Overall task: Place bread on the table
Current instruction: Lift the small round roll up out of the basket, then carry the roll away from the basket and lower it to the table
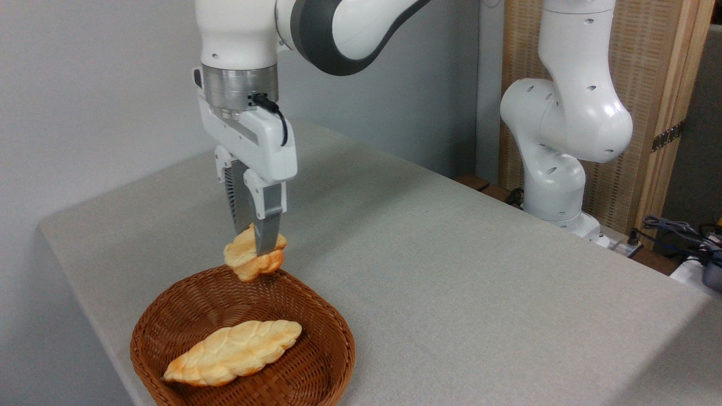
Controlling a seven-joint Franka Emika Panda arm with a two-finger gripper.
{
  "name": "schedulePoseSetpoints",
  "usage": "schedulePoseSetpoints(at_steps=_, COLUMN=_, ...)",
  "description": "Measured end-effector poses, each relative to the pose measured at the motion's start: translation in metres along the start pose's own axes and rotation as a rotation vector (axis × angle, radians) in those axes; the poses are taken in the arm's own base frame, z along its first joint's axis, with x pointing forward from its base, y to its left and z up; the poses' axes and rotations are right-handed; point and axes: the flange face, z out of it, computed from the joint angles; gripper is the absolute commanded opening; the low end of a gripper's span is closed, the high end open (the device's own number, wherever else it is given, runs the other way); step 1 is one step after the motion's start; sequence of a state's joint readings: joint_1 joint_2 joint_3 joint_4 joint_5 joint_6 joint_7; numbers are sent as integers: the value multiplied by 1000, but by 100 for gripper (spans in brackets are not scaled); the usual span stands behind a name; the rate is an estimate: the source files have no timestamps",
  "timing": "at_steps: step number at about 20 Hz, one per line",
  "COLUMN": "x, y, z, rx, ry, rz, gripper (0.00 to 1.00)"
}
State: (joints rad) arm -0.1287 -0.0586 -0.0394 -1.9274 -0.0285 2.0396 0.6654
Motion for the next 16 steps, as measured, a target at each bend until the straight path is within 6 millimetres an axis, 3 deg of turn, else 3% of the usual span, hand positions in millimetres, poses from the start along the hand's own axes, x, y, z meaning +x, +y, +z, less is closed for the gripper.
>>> schedulePoseSetpoints(at_steps=7, x=-29, y=28, z=7, rx=-83, ry=-66, rz=-9, gripper=66)
schedulePoseSetpoints(at_steps=11, x=-35, y=43, z=24, rx=-114, ry=-104, rz=6, gripper=72)
schedulePoseSetpoints(at_steps=13, x=-36, y=49, z=35, rx=-132, ry=-120, rz=10, gripper=100)
schedulePoseSetpoints(at_steps=16, x=-35, y=54, z=48, rx=-155, ry=-138, rz=14, gripper=100)
